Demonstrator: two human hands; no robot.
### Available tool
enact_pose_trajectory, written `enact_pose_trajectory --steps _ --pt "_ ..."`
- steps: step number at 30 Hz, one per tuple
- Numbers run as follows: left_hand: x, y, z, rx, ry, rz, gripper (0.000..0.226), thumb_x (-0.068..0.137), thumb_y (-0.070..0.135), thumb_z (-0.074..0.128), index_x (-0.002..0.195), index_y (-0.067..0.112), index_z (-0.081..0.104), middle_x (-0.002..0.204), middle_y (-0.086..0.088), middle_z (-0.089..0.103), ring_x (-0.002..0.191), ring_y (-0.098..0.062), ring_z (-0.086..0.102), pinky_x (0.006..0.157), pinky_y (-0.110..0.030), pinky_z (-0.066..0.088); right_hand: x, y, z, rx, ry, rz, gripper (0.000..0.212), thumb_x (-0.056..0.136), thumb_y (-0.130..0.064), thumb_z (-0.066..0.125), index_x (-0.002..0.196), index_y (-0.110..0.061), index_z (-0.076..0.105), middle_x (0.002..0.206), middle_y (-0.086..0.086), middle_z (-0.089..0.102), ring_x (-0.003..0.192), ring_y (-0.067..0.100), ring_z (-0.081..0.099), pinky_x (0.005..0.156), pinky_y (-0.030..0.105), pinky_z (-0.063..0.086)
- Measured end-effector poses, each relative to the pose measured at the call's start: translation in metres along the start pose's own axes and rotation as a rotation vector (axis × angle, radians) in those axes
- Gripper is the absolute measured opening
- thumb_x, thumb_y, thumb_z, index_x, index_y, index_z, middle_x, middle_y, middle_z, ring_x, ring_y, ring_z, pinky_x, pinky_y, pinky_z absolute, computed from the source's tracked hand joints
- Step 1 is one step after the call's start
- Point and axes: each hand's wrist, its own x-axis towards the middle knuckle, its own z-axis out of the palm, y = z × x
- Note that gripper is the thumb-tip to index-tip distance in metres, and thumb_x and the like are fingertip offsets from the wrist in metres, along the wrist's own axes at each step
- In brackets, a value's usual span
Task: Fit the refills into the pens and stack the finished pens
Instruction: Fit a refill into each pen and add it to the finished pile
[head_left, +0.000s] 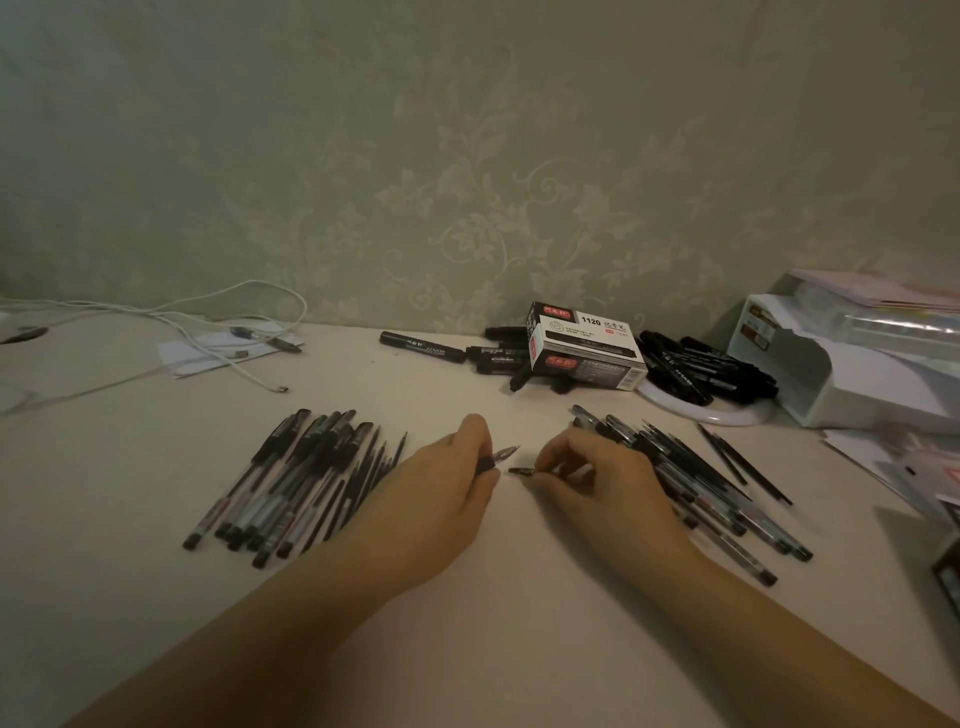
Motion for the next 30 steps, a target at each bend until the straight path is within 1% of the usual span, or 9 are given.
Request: enact_pose_trajectory --steps 4,7,11,16,20,22,24,28,30 --pt "0.0 0.0 0.0 0.042 0.013 0.03 0.011 0.099 0.035 0.043 0.091 0.029 0.038 0.08 0.012 0.047 0.069 -0.004 0.047 0.057 -0.02 0.035 0.0 0.001 0.001 -0.043 -0.004 -0.009 0.009 0.087 -0.027 0.073 0.084 -0.031 0.065 0.085 -0.019 0.061 0.089 -0.012 0.053 0.066 0.003 0.04" --pt "0.0 0.001 0.0 0.039 0.038 0.061 0.01 0.099 0.038 0.043 0.092 0.031 0.042 0.083 0.012 0.05 0.072 -0.005 0.05 0.06 -0.019 0.039 0.001 -0.001 0.0 0.117 0.058 -0.015 0.007 0.091 -0.039 0.064 0.086 -0.034 0.066 0.085 -0.018 0.065 0.088 -0.004 0.057 0.07 0.012 0.044" --pt "-0.001 0.003 0.001 -0.006 0.048 0.115 0.008 0.098 0.039 0.044 0.096 0.031 0.046 0.086 0.012 0.053 0.074 -0.005 0.051 0.063 -0.023 0.046 -0.002 -0.008 -0.001 0.321 -0.072 -0.022 0.033 0.083 -0.064 0.048 0.083 -0.036 0.067 0.081 -0.011 0.067 0.079 0.004 0.062 0.071 0.02 0.05" --pt "0.002 0.004 0.001 -0.044 0.027 0.125 0.016 0.098 0.04 0.042 0.098 0.03 0.054 0.08 0.014 0.052 0.074 -0.003 0.05 0.06 -0.019 0.038 -0.001 -0.005 -0.002 0.378 -0.123 -0.045 0.019 0.091 -0.036 0.062 0.082 -0.024 0.073 0.072 -0.004 0.069 0.072 0.012 0.063 0.069 0.015 0.049" --pt "0.002 0.003 -0.001 -0.029 -0.015 0.104 0.028 0.1 0.042 0.034 0.099 0.029 0.059 0.067 0.013 0.047 0.064 -0.005 0.047 0.059 -0.027 0.038 0.0 -0.004 -0.005 0.457 -0.152 -0.033 0.014 0.086 -0.036 0.068 0.086 -0.024 0.075 0.08 -0.001 0.072 0.08 0.018 0.066 0.076 0.024 0.052" --pt "0.002 0.003 -0.001 -0.033 -0.009 0.092 0.028 0.1 0.041 0.035 0.102 0.028 0.06 0.066 0.013 0.047 0.063 -0.005 0.047 0.059 -0.026 0.037 0.001 -0.003 -0.005 0.478 -0.161 -0.023 0.006 0.086 -0.03 0.071 0.089 -0.026 0.075 0.084 -0.002 0.073 0.081 0.015 0.067 0.077 0.028 0.053" --pt "0.002 0.003 -0.001 -0.065 -0.012 0.07 0.026 0.101 0.037 0.037 0.104 0.025 0.06 0.067 0.011 0.049 0.064 -0.006 0.048 0.06 -0.026 0.04 0.001 -0.004 -0.005 0.48 -0.153 -0.024 0.01 0.087 -0.024 0.073 0.094 -0.031 0.073 0.093 -0.007 0.073 0.083 0.012 0.065 0.077 0.03 0.053" --pt "0.001 0.004 -0.002 -0.098 -0.001 0.08 0.022 0.101 0.036 0.038 0.101 0.025 0.058 0.069 0.01 0.052 0.064 -0.008 0.051 0.06 -0.033 0.045 0.0 -0.006 -0.004 0.468 -0.097 0.023 0.024 0.081 -0.055 0.062 0.096 -0.037 0.07 0.096 -0.014 0.07 0.086 0.008 0.063 0.076 0.022 0.052" --pt "0.001 0.004 0.0 -0.095 -0.005 0.087 0.023 0.101 0.036 0.038 0.101 0.025 0.058 0.069 0.01 0.051 0.064 -0.007 0.05 0.058 -0.028 0.04 0.0 -0.005 -0.003 0.417 -0.089 0.012 0.025 0.085 -0.054 0.06 0.088 -0.032 0.071 0.087 -0.011 0.07 0.082 0.007 0.063 0.075 0.02 0.05"
